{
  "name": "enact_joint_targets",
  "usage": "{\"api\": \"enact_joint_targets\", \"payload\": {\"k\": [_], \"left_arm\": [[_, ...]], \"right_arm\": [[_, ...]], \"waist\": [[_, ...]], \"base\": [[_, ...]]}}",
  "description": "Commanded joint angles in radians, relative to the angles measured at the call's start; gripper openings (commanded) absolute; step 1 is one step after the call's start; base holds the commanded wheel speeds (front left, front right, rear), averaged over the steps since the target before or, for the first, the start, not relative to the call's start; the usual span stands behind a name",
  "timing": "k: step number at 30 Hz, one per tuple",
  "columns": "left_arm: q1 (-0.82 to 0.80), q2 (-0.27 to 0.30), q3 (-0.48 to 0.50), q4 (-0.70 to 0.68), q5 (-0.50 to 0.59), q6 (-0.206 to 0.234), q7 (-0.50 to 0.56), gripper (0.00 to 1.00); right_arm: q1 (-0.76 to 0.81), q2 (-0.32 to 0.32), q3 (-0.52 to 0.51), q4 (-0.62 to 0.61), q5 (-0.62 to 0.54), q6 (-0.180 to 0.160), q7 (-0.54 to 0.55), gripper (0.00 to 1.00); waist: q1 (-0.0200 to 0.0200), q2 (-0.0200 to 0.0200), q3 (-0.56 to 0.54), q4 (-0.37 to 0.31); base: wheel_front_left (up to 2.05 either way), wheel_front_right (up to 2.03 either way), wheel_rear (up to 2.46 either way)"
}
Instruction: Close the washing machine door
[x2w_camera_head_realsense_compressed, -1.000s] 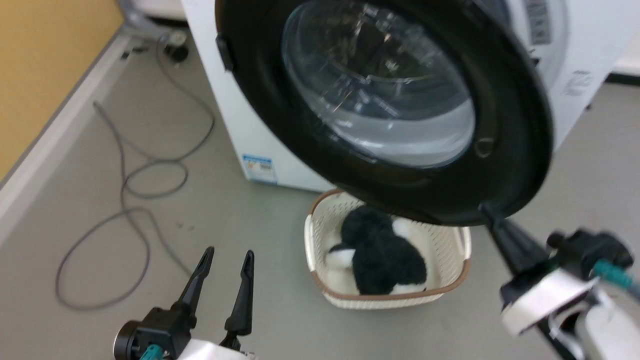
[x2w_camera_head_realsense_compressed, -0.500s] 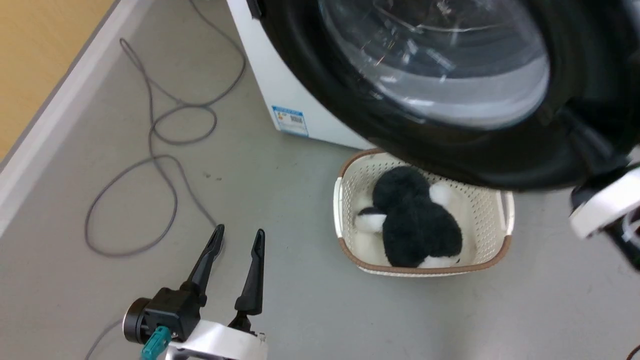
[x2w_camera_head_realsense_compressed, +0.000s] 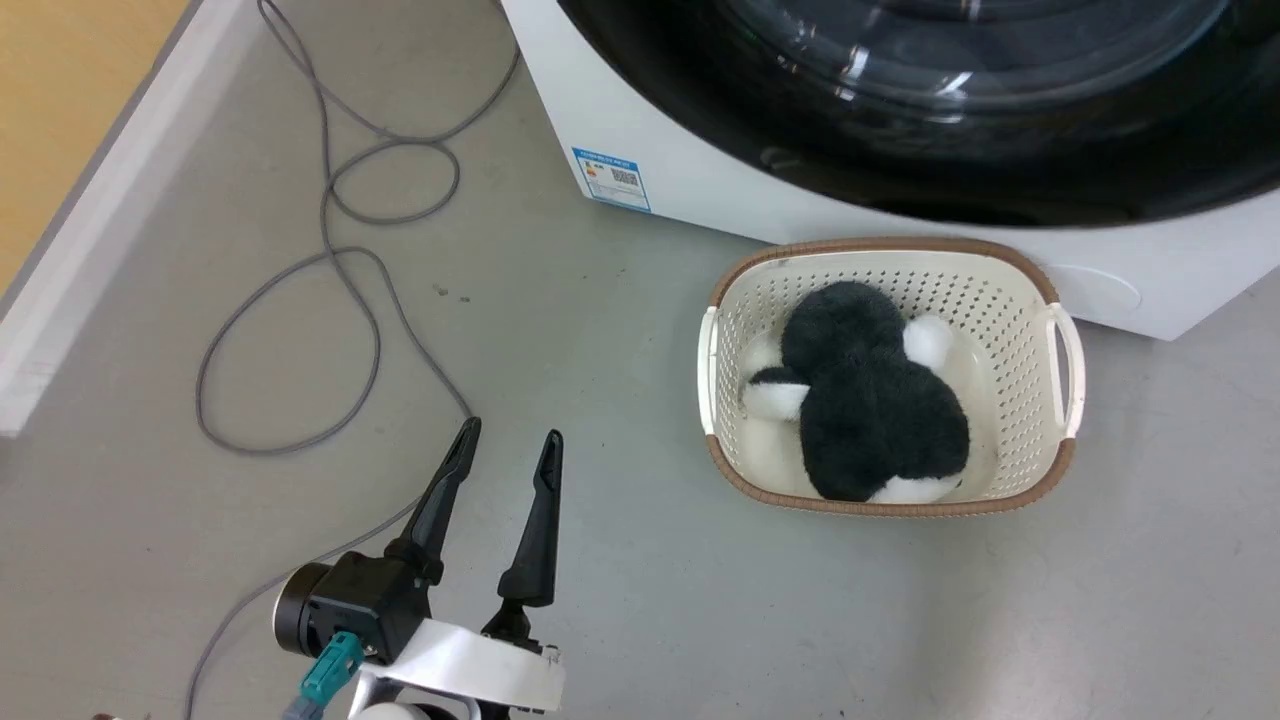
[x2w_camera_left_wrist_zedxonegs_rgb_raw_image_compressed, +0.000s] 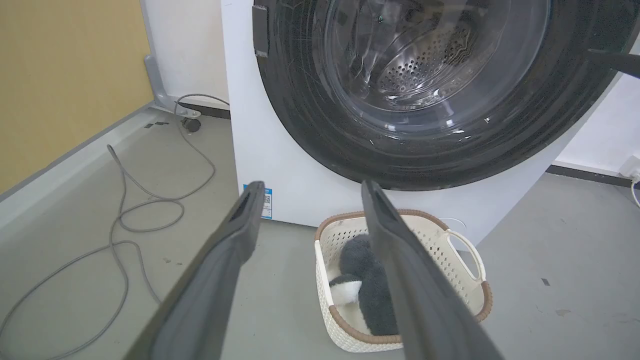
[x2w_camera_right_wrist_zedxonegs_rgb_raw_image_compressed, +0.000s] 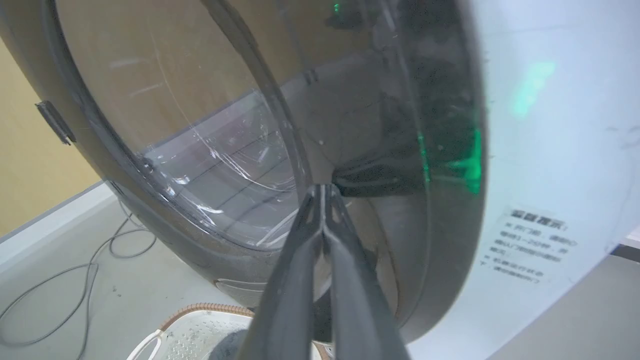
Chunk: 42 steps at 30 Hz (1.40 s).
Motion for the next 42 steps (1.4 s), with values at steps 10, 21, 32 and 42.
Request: {"api": "enact_joint_targets", "payload": {"k": [10,21,32,42], "left_arm": [[-0.016,-0.001,-0.002,0.006,-0.008,0.019,-0.004,1.0],[0.023,-0.001,0.049,0.05,0.017,0.015,-0.004,1.0],[0.094,-0.001,0.137,0.071,0.037,0.03,-0.004,1.0],[0.138,0.0,0.166,0.069,0.055,0.018,-0.004,1.0]], "right_arm": [[-0.108,0.051,-0.056,0.175,-0.041,-0.002,-0.045,0.0],[0.04,0.125,0.015,0.199,-0.017,-0.002,-0.126,0.0],[0.36,0.185,0.042,-0.009,-0.029,-0.002,-0.168,0.0],[0.657,0.296,-0.184,-0.296,-0.215,-0.002,-0.172,0.0]], "waist": [[-0.0001,0.0,-0.015,-0.003],[-0.0001,0.0,-0.174,-0.077],[-0.0001,0.0,-0.331,-0.178],[-0.0001,0.0,-0.392,-0.237]], "base": [[0.0,0.0,0.0],[0.0,0.0,0.0],[0.0,0.0,0.0],[0.0,0.0,0.0]]}}
